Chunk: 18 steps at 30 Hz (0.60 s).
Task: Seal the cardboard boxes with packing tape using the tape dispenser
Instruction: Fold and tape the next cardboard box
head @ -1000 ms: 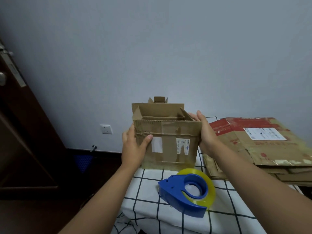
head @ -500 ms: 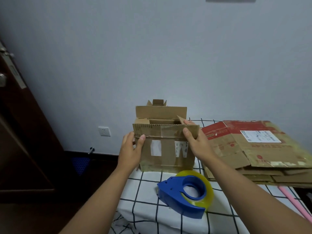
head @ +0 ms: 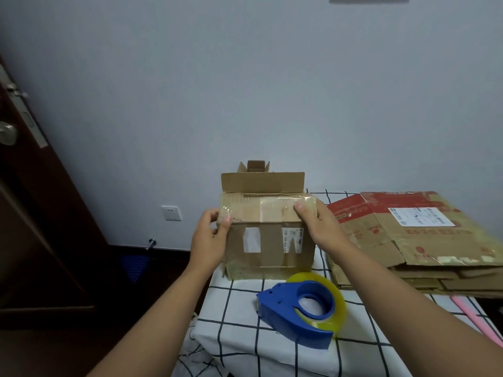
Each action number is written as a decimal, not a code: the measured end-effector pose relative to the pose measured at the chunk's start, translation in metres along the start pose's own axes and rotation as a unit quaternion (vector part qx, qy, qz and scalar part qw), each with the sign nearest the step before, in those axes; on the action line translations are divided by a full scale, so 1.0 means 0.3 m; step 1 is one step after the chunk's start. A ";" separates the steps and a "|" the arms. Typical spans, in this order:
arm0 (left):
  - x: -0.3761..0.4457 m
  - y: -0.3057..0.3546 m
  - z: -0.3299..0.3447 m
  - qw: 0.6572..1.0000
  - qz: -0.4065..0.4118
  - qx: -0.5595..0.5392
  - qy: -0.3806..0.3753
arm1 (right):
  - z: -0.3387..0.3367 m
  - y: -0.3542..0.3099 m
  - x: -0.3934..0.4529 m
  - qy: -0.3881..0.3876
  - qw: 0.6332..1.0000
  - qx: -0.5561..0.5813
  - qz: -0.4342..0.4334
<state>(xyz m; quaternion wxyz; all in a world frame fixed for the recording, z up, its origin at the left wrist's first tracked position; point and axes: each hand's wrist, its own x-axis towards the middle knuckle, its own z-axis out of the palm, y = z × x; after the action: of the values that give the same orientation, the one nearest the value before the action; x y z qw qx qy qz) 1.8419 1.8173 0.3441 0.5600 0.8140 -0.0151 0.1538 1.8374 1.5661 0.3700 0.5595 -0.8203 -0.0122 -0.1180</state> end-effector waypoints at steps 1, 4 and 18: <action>0.007 0.006 -0.001 1.000 -0.019 -0.016 -0.001 | 0.001 0.007 0.002 0.004 1.000 0.003 0.002; 0.022 0.012 -0.015 0.999 -0.033 -0.027 -0.029 | 0.001 0.022 0.011 0.019 1.000 -0.001 0.021; 0.046 0.043 -0.024 0.997 -0.028 0.048 -0.055 | 0.017 0.048 0.002 0.016 0.999 -0.035 0.013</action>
<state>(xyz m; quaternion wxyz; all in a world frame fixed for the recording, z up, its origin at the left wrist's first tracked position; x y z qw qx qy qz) 1.8508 1.8210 0.3619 0.5228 0.8472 -0.0156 0.0930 1.8410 1.5652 0.3551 0.5318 -0.8376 0.0120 -0.1245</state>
